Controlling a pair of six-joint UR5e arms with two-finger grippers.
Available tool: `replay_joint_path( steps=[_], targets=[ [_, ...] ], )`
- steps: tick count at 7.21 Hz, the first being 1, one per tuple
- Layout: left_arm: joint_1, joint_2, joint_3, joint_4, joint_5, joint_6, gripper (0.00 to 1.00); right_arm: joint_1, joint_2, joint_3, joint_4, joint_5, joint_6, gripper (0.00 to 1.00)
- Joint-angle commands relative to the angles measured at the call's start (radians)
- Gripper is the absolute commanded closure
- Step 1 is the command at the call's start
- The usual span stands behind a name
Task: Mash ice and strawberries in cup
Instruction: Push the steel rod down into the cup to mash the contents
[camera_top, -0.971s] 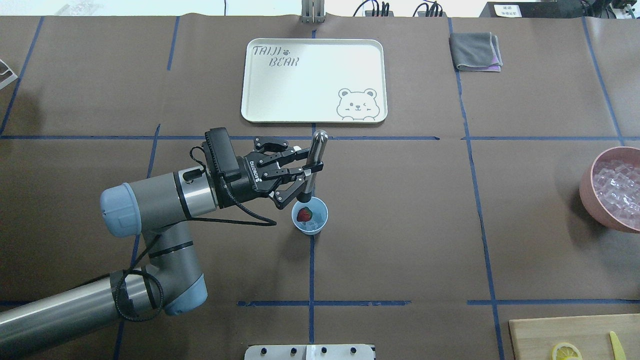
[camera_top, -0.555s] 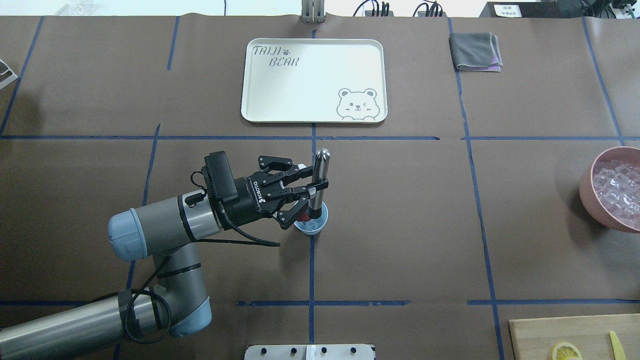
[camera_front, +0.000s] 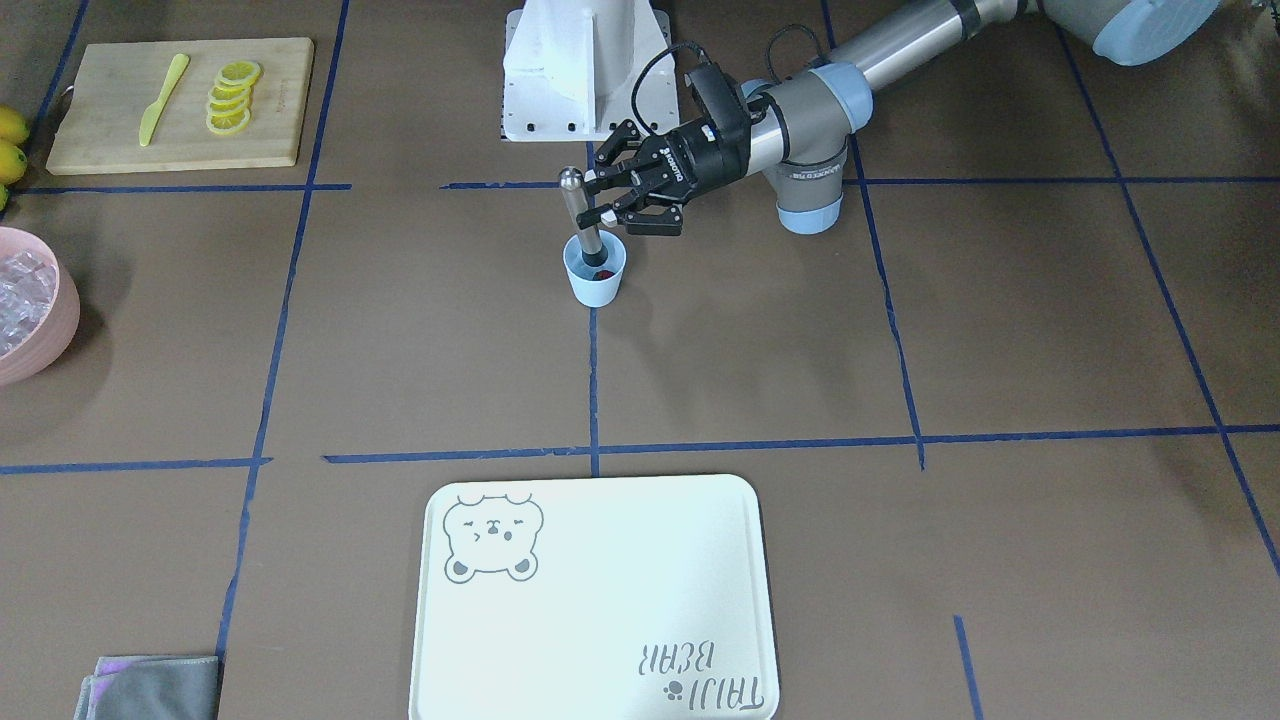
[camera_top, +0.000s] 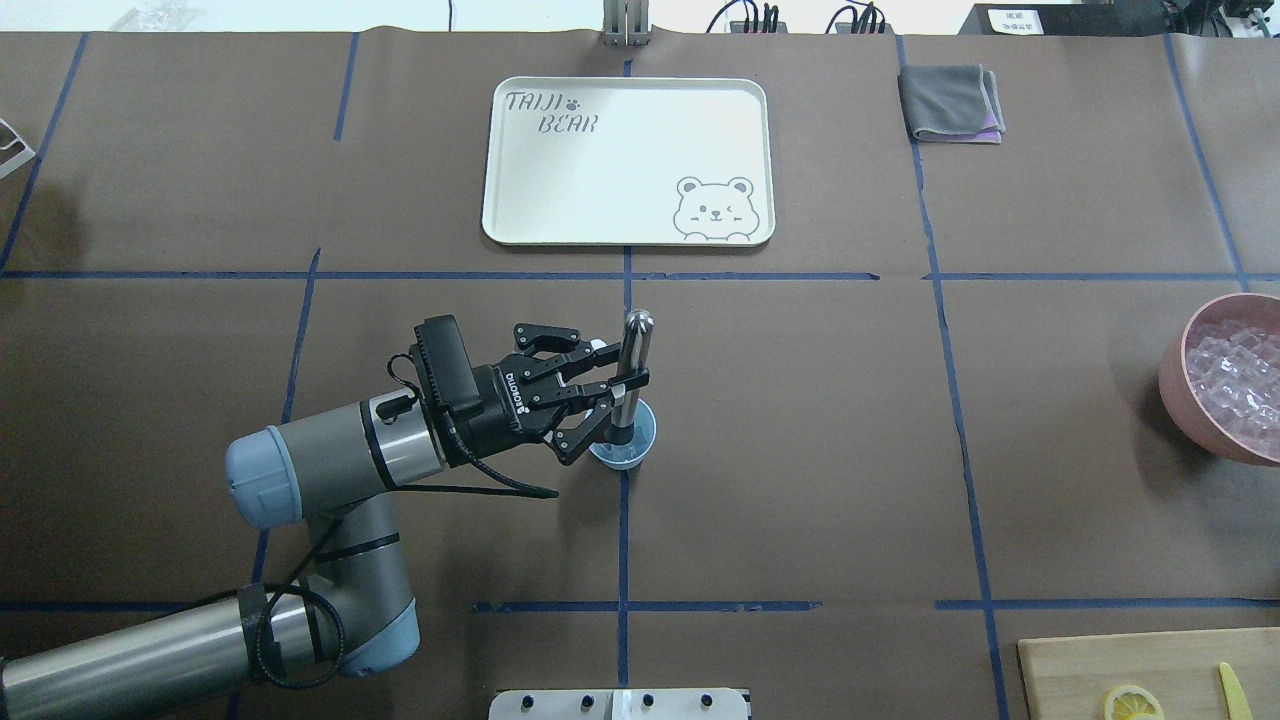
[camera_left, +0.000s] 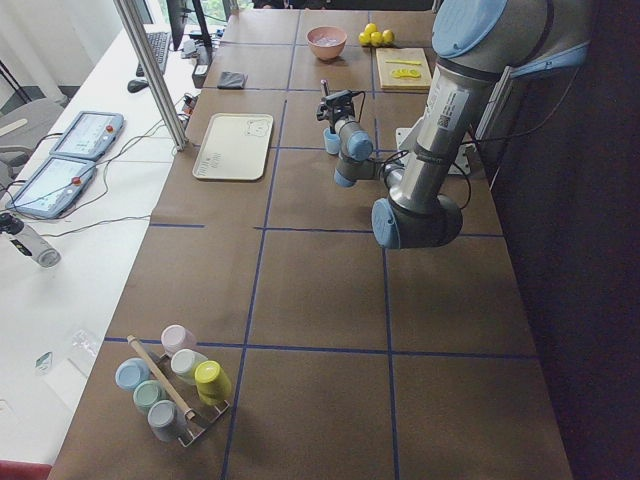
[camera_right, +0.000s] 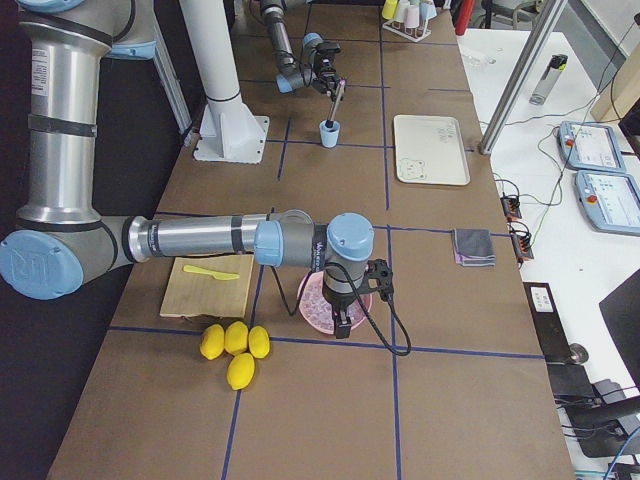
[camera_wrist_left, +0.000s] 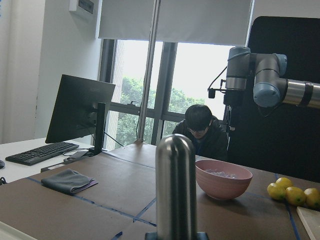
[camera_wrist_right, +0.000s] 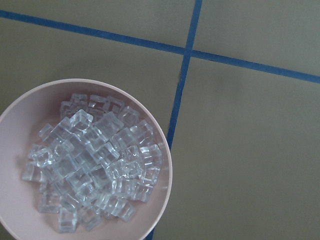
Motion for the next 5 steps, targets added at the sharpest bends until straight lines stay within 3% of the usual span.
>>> replay_joint_path(
  steps=[1, 5],
  targets=[
    [0.039, -0.004, 0.049, -0.037, 0.055, 0.023, 1.00, 0.000, 0.000, -0.002, -0.001, -0.001, -0.001, 0.01],
    [0.033, -0.012, 0.021, -0.037, 0.055, 0.020, 1.00, 0.000, 0.000, -0.002, 0.000, -0.001, -0.001, 0.01]
  ],
)
